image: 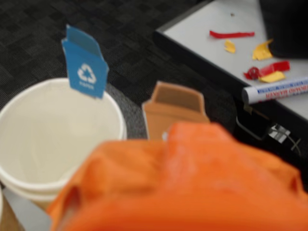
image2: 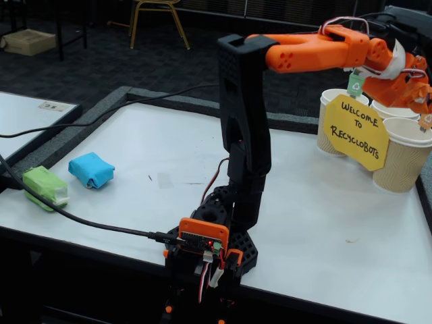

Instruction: Sort rubbish by color.

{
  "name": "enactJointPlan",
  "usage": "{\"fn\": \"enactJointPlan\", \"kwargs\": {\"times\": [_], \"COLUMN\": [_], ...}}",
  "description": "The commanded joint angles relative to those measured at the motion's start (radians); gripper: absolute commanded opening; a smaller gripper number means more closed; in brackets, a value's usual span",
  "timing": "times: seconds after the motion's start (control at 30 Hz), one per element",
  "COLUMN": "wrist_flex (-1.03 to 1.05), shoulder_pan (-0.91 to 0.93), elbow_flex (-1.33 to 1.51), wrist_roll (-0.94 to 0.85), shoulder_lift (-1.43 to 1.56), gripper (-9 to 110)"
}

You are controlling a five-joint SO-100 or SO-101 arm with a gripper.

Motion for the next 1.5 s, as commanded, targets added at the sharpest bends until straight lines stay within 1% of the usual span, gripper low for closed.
{"fn": "enactJointPlan", "kwargs": {"times": [0.0, 0.37, 0.57, 0.87, 1.47], "wrist_flex": [-0.043, -0.032, -0.012, -0.017, -0.017], "shoulder_pan": [0.032, 0.031, 0.028, 0.018, -0.008], "elbow_flex": [-0.184, -0.195, -0.184, -0.150, -0.156], "wrist_roll": [-0.014, -0.014, -0.014, -0.014, -0.014], "shoulder_lift": [0.003, -0.023, -0.021, -0.021, -0.014], "gripper": [2, 3, 9, 15, 14]}}
